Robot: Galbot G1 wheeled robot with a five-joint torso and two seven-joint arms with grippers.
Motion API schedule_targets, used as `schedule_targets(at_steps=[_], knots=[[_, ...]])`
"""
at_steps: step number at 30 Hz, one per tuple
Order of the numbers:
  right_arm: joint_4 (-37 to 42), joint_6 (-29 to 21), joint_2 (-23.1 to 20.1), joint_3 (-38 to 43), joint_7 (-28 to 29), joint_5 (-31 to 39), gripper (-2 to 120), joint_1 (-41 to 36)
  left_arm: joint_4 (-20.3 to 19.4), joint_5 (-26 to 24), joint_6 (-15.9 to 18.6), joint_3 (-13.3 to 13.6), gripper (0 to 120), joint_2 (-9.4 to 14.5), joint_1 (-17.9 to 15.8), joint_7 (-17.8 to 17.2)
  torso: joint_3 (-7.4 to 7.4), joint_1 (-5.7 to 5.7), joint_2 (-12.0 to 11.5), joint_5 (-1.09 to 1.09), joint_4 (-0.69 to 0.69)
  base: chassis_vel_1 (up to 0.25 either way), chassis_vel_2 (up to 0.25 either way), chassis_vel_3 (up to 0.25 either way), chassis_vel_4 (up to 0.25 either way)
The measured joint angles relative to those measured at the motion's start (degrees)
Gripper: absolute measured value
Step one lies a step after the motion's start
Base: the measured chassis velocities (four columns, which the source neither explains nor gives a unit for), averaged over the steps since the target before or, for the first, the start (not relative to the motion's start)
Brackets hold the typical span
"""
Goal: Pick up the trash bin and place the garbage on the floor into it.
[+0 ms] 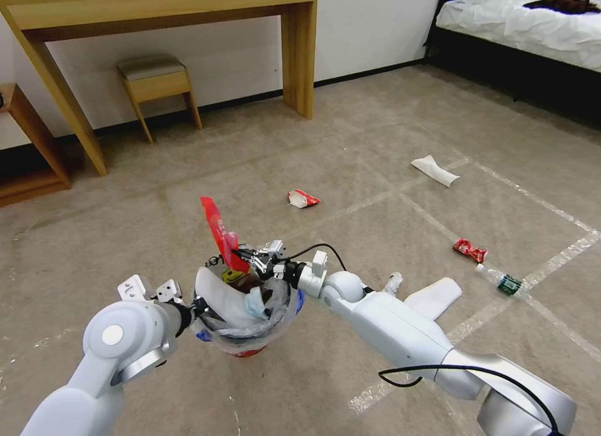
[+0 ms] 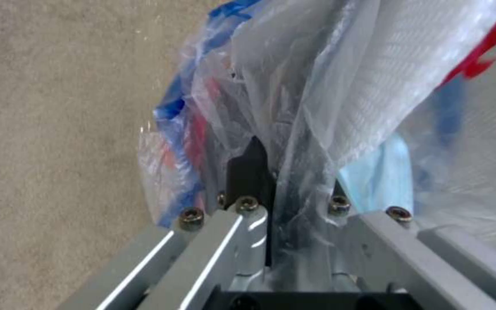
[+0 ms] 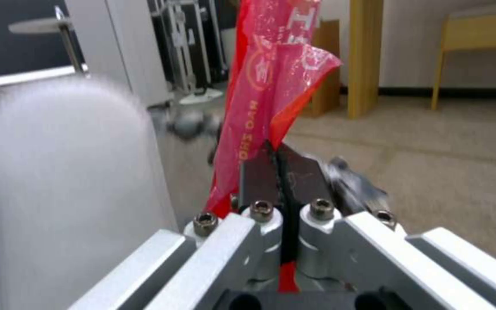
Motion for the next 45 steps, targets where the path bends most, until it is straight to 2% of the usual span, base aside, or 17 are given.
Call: schedule_targets(at_steps=[6, 16, 33, 45], knots=[[-0.1, 0.1, -1.4, -0.1, -0.3, -1.1, 0, -0.7, -0.4, -0.4, -0.1, -0.6, 4, 0.7, 0.0, 0.0, 0.00, 0.00, 0.0, 0.00, 0.00, 0.000, 0.000, 0.000, 0.000], [0.2, -0.1, -2.5, 0.0, -0.4, -1.0, 0, -0.8, 0.4, -0.6, -0.2, -0.5, 4, 0.5, -0.5, 0.0, 0.00, 0.00, 0.0, 0.00, 0.00, 0.000, 0.000, 0.000, 0.000], [2.5, 0.0, -2.7, 0.7, -5.2, 5.6, 0, 2.5, 1.9, -0.1, -0.3, 0.0, 4, 0.0, -1.0, 0.3, 0.00, 0.00, 0.0, 0.00, 0.00, 0.000, 0.000, 0.000, 0.000], [4.3, 0.2, -3.9, 1.8, -7.7, 6.2, 0, 4.0, 3.6, 0.1, -0.2, 0.6, 4, -0.3, -2.1, 0.3, 0.00, 0.00, 0.0, 0.00, 0.00, 0.000, 0.000, 0.000, 0.000]])
